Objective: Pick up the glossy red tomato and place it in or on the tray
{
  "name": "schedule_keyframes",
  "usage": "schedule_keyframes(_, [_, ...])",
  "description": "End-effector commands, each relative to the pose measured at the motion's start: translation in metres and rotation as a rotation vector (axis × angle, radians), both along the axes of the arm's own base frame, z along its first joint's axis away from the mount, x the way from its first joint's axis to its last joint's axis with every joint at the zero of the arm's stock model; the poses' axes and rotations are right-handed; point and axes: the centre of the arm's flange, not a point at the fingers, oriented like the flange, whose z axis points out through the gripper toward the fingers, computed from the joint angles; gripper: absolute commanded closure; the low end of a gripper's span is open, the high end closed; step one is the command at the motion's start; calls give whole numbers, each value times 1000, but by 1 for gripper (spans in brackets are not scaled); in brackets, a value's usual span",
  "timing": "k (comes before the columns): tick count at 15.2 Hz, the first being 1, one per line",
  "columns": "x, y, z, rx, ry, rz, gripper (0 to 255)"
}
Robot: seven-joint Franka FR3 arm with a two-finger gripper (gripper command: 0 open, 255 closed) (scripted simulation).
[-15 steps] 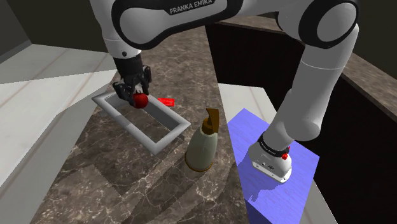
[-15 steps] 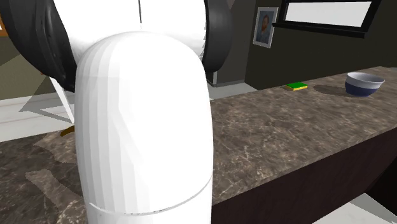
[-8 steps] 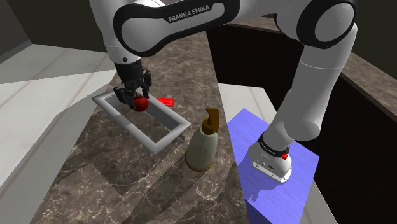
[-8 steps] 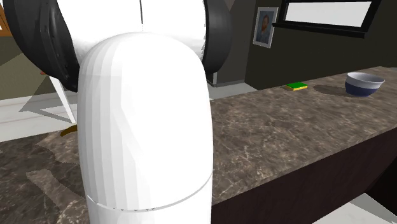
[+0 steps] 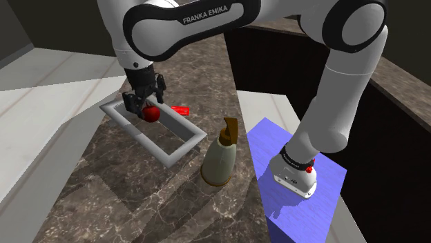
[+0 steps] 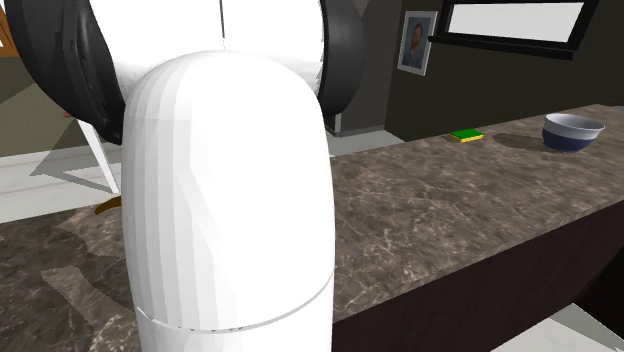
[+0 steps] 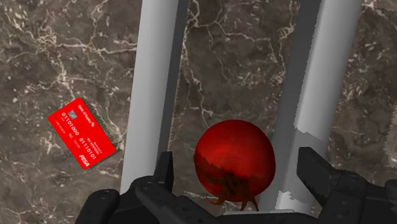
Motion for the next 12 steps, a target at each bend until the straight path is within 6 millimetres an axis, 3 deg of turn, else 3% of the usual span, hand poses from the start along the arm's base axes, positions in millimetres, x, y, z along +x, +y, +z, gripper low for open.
schedule_keyframes(1, [0, 0, 0, 0, 0, 0, 0])
schedule_keyframes(5, [6, 3, 50, 0, 0, 0, 0])
schedule_keyframes(12, [6, 3, 50, 0, 0, 0, 0])
